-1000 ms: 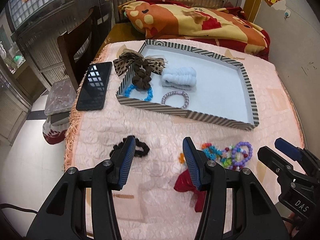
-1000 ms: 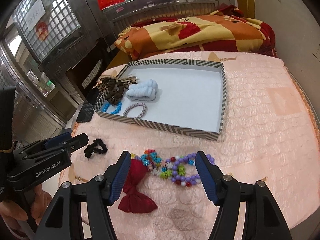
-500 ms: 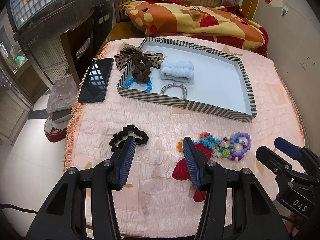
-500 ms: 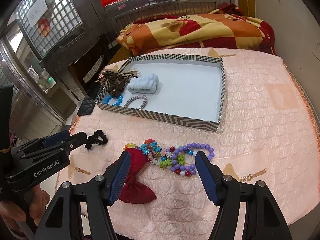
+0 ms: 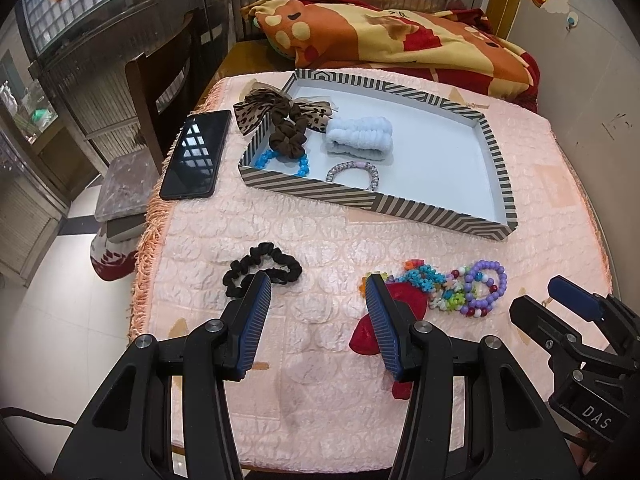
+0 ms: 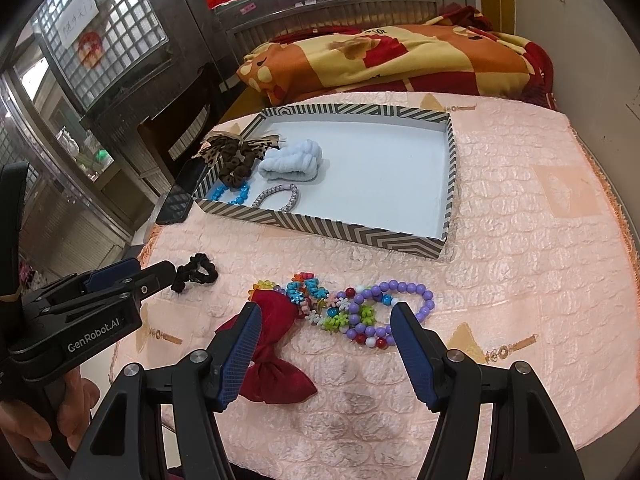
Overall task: Organize jewelry
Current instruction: 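Withdraw both tools from the tray and hover over the bed, then grasp the black scrunchie with left tool while right tool grasps red velvet bow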
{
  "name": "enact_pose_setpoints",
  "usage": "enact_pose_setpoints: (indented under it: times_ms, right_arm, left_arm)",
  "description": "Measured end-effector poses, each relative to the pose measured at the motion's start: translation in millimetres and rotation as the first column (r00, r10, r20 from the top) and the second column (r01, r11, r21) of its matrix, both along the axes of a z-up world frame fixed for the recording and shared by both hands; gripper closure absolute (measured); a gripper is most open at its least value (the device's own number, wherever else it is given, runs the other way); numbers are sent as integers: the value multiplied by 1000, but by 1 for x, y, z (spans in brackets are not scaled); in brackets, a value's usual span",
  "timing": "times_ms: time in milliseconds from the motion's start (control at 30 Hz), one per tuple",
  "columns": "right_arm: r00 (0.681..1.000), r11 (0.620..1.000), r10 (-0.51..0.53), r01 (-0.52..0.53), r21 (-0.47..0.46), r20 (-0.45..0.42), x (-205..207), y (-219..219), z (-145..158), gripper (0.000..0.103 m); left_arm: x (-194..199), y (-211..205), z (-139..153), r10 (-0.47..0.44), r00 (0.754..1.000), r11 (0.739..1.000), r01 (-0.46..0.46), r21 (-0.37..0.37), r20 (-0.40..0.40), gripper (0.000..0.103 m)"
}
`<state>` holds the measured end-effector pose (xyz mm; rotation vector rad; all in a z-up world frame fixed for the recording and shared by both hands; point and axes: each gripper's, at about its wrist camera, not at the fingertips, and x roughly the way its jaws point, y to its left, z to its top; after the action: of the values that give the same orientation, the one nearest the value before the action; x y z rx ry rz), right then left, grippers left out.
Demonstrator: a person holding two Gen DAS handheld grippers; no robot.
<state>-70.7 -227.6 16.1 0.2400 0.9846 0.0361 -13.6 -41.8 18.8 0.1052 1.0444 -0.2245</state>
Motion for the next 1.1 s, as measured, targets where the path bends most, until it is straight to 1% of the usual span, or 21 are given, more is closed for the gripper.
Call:
enact_pose_setpoints:
  times_ms: [733, 933, 1100]
  right_arm:
    - [999, 1000, 10, -10, 2, -32, 5, 4, -8, 36]
    - [999, 1000, 20, -19, 1, -46, 9, 7, -12, 36]
    - [998, 1000, 27, -27, 2, -58, 11, 9, -16, 36]
  left_arm:
    - [2, 1, -2, 0, 1000, 1000, 0, 0, -5, 54]
    - [1, 7, -7, 8, 1000, 1000, -8, -1, -16, 54]
    - [9, 10, -9, 18, 999, 1000, -18, 2, -33, 54]
